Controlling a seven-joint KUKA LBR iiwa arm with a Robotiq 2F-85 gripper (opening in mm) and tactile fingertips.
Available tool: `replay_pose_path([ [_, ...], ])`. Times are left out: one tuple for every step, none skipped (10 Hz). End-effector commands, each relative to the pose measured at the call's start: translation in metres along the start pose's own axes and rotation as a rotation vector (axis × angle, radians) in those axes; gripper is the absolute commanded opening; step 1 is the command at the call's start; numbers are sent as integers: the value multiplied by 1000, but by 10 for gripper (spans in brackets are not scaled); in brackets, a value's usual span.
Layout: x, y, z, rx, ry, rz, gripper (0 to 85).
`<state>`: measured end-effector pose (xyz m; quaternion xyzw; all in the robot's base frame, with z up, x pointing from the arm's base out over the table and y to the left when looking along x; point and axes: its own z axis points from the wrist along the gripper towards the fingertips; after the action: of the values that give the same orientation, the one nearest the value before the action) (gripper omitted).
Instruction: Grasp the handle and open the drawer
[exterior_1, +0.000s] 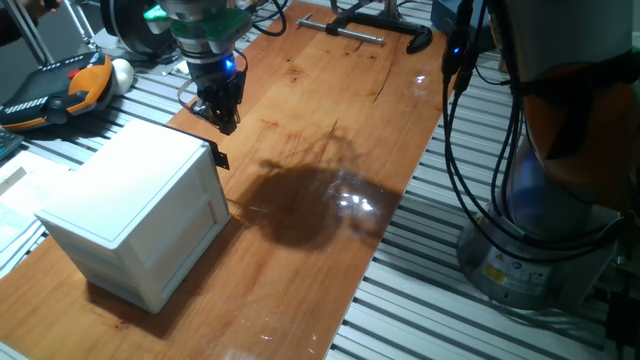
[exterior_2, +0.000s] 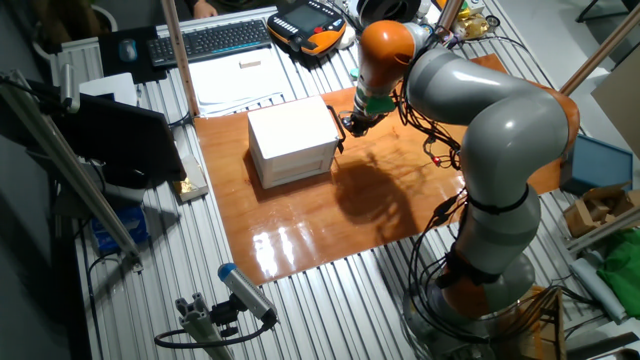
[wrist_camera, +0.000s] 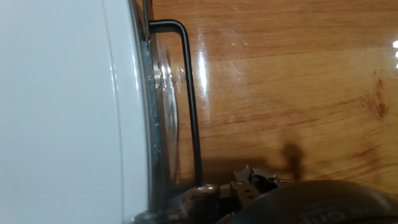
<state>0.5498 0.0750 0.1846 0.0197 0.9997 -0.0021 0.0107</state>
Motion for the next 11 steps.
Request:
replay_pose_path([
  [0, 0, 0, 0, 2, 6, 7],
  [0, 0, 0, 12, 2, 18, 7],
  [0, 0, 0, 25, 1, 22, 7],
  [0, 1, -1, 17, -5, 42, 7],
  [0, -2, -1, 17, 1, 46, 7],
  [-1, -4, -1, 11, 5, 37, 7],
  [-2, -6, -1, 3, 4, 32, 7],
  [-2, -4, -2, 1, -1, 31, 7],
  [-3, -1, -5, 3, -2, 32, 7],
  [-4, 2, -8, 20, -2, 35, 7],
  [-5, 3, -9, 24, -2, 30, 7],
])
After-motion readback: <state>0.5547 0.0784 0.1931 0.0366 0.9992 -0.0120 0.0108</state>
